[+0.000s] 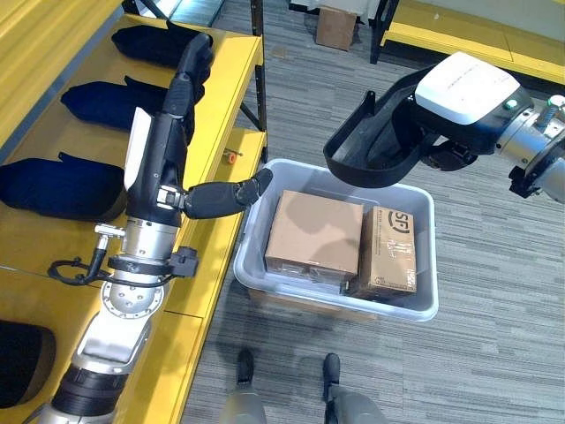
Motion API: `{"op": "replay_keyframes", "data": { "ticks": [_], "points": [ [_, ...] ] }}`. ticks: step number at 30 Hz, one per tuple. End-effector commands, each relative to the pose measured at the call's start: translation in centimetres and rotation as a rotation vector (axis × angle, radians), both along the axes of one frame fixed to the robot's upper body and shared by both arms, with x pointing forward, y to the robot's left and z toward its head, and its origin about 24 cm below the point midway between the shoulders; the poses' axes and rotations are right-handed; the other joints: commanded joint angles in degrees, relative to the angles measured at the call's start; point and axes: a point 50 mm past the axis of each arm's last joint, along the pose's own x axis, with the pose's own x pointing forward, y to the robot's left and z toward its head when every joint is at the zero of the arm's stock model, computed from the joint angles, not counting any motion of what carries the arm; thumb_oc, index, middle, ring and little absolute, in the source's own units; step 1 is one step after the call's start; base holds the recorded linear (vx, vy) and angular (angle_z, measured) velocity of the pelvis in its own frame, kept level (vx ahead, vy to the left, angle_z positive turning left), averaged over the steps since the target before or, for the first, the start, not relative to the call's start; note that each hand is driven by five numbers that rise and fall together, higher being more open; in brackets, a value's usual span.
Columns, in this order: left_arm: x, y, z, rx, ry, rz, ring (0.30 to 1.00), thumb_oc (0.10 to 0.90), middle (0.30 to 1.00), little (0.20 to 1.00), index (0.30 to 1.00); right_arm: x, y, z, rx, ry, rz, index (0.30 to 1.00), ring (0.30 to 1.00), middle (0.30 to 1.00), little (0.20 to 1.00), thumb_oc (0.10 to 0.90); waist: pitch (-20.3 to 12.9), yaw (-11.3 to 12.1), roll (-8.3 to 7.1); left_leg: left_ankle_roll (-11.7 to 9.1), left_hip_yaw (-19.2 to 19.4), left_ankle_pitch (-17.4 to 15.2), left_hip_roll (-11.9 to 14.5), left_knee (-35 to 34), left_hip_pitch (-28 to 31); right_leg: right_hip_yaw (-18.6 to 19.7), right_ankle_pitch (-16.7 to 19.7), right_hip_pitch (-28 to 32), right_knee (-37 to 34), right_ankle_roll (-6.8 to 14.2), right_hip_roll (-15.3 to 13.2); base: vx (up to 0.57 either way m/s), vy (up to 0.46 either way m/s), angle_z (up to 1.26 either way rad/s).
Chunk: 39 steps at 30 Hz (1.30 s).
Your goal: Move parts from the plastic box to the shelf.
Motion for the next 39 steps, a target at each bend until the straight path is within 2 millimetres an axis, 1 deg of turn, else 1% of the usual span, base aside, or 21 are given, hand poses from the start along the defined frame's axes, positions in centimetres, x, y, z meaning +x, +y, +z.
{"op": "replay_keyframes", "data": {
  "ticks": [1,6,11,13,17,18,20,27,36,39],
  "points": [
    [-1.5,-2.0,1.6,0.144,-0.194,-0.045,1.000,0.900,1.000,1.000,1.000,0.1,0.2,2.0,0.111,-0.132,0.035,0.300,0.300,0.300,0.300,0.400,-16.73,-0.42,-1.89,-1.96,1.06,-3.95,3.03,-1.22,1.25,-1.28,-8.17,6.28,1.33,4.55,-2.86,0.00,0.000,0.00],
    [-1.5,-3.0,1.7,0.233,-0.257,-0.031,1.000,0.900,1.000,1.000,1.000,0.4,0.8,2.4,0.117,-0.152,0.055,0.300,0.300,0.300,0.300,0.400,-16.90,-0.98,-1.99,-2.06,1.28,-4.13,3.42,-1.22,1.80,-1.08,-8.56,6.62,1.40,4.47,-2.70,0.00,0.000,0.00],
    [-1.2,-3.6,1.6,0.267,-0.272,-0.032,1.000,0.900,1.000,1.000,1.000,0.5,1.3,2.6,0.128,-0.156,0.073,0.300,0.300,0.300,0.300,0.400,-16.87,-1.36,-2.00,-2.10,1.54,-4.23,3.58,-1.22,2.07,-1.12,-8.64,6.79,1.35,4.41,-2.62,0.00,0.000,0.00],
    [-1.1,-4.1,1.5,0.260,-0.276,-0.045,1.000,0.900,1.000,1.000,1.000,0.7,1.6,2.7,0.142,-0.163,0.084,0.300,0.300,0.300,0.300,0.400,-16.90,-1.53,-2.05,-2.09,1.60,-4.29,3.66,-1.22,2.17,-1.10,-8.73,6.85,1.35,4.36,-2.64,0.00,0.000,0.00],
    [-1.1,-4.1,1.5,0.260,-0.277,-0.045,1.000,0.900,1.000,1.000,1.000,0.7,1.6,2.7,0.142,-0.163,0.084,0.300,0.300,0.300,0.300,0.400,-16.87,-1.52,-2.04,-2.09,1.61,-4.29,3.66,-1.22,2.18,-1.10,-8.73,6.86,1.35,4.36,-2.64,0.00,0.000,-0.01],
    [-0.8,-4.8,1.1,0.254,-0.252,-0.070,1.000,0.900,1.000,1.000,1.000,0.9,2.1,2.9,0.163,-0.175,0.097,0.300,0.300,0.300,0.300,0.400,-16.96,-1.91,-2.17,-2.05,1.80,-4.36,3.77,-1.22,2.26,-1.03,-8.87,6.99,1.38,4.26,-2.59,0.00,0.000,0.00],
    [-0.5,-5.3,0.8,0.244,-0.244,-0.086,1.000,0.900,1.000,1.000,1.000,1.1,2.3,3.1,0.169,-0.179,0.103,0.300,0.300,0.300,0.300,0.400,-16.83,-1.85,-2.09,-2.01,1.83,-4.41,3.77,-1.22,2.29,-1.03,-8.93,7.02,1.38,4.23,-2.62,0.00,0.000,0.00],
    [-0.1,-6.0,0.0,0.238,-0.206,-0.106,1.000,0.900,1.000,1.000,1.000,1.5,2.7,3.5,0.202,-0.191,0.110,0.300,0.300,0.300,0.300,0.400,-16.74,-2.07,-2.24,-1.97,1.78,-4.50,3.93,-1.22,2.32,-0.93,-9.03,7.17,1.23,4.10,-2.53,0.00,0.000,0.00],
    [0.4,-7.1,-0.1,0.229,-0.213,-0.127,1.000,0.900,1.000,1.000,1.000,2.1,3.4,3.5,0.242,-0.195,0.122,0.300,0.300,0.300,0.300,0.400,-16.77,-2.28,-2.50,-1.87,1.86,-4.53,4.01,-1.22,2.53,-0.74,-9.14,7.33,1.17,3.96,-2.49,0.00,0.000,0.00],
    [0.6,-7.8,-0.1,0.222,-0.222,-0.135,1.000,0.900,1.000,1.000,1.000,2.2,4.0,3.5,0.265,-0.194,0.146,0.300,0.300,0.300,0.300,0.400,-16.82,-2.50,-2.54,-1.81,1.88,-4.57,4.05,-1.22,2.62,-0.59,-9.18,7.32,1.23,3.87,-2.49,0.00,0.000,0.00]
  ]
}}
